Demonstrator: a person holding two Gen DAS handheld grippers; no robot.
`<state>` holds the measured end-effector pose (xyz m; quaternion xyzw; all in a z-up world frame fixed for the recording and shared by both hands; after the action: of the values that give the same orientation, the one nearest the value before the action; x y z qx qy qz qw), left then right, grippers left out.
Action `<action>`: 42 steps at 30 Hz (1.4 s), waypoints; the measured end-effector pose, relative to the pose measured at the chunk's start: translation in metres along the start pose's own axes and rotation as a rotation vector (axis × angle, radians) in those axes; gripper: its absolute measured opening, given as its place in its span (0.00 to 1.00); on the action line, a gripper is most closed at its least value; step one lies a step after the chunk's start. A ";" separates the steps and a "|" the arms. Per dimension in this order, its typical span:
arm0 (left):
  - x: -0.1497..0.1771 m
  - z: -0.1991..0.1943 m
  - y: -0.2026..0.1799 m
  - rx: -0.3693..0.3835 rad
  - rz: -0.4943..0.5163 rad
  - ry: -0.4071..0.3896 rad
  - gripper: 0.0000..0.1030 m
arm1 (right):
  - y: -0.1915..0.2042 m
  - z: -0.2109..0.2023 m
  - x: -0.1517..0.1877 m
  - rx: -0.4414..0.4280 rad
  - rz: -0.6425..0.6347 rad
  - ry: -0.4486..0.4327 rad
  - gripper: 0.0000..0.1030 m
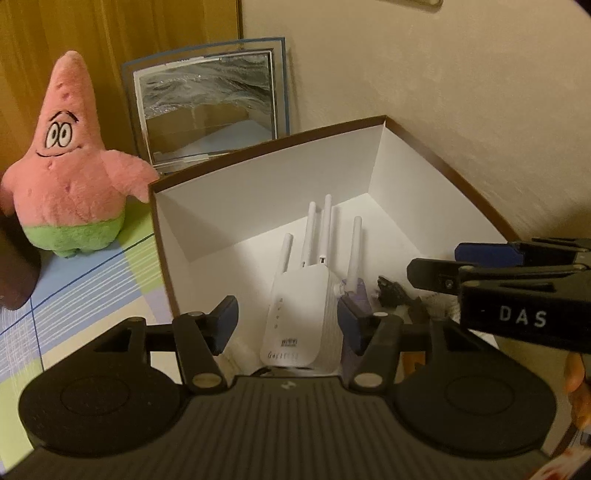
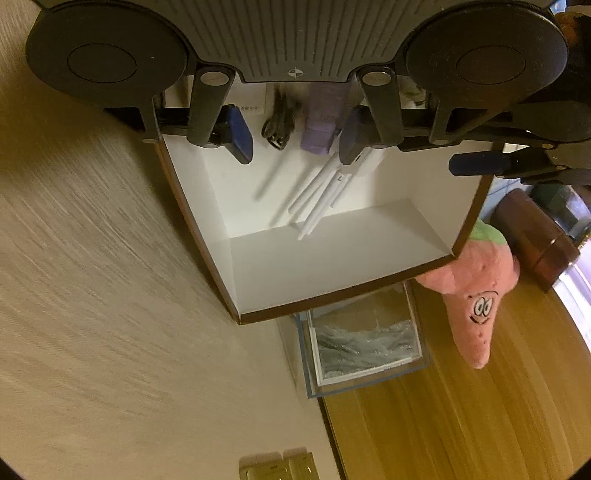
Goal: Organize rigid objects
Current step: 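Withdraw both open grippers from the box back over the bed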
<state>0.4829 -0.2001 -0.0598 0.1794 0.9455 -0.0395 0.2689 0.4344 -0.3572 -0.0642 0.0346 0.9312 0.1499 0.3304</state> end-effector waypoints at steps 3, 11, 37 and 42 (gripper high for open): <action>0.007 -0.012 0.002 0.015 -0.009 -0.013 0.56 | 0.001 -0.013 0.005 -0.017 0.008 -0.014 0.49; 0.028 -0.051 0.004 0.035 -0.015 -0.058 0.60 | 0.007 -0.047 0.022 -0.050 0.015 -0.037 0.49; 0.140 -0.189 0.026 0.014 -0.080 -0.161 0.68 | 0.052 -0.158 0.104 -0.096 0.023 -0.134 0.49; 0.167 -0.210 0.033 -0.006 -0.091 -0.163 0.68 | 0.066 -0.169 0.124 -0.105 0.003 -0.124 0.49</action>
<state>0.2587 -0.0800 0.0328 0.1319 0.9277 -0.0632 0.3434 0.2298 -0.3168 0.0051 0.0277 0.8998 0.1965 0.3885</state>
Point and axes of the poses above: each gripper's, at about its wrist camera, not at the fingertips, and z roughly the way its jaws point, y to its left, x to its underside, the point moved 1 cm from there along z, roughly the way its jaws point, and after that the axes turned 5 degrees about y, right-handed, at the moved point
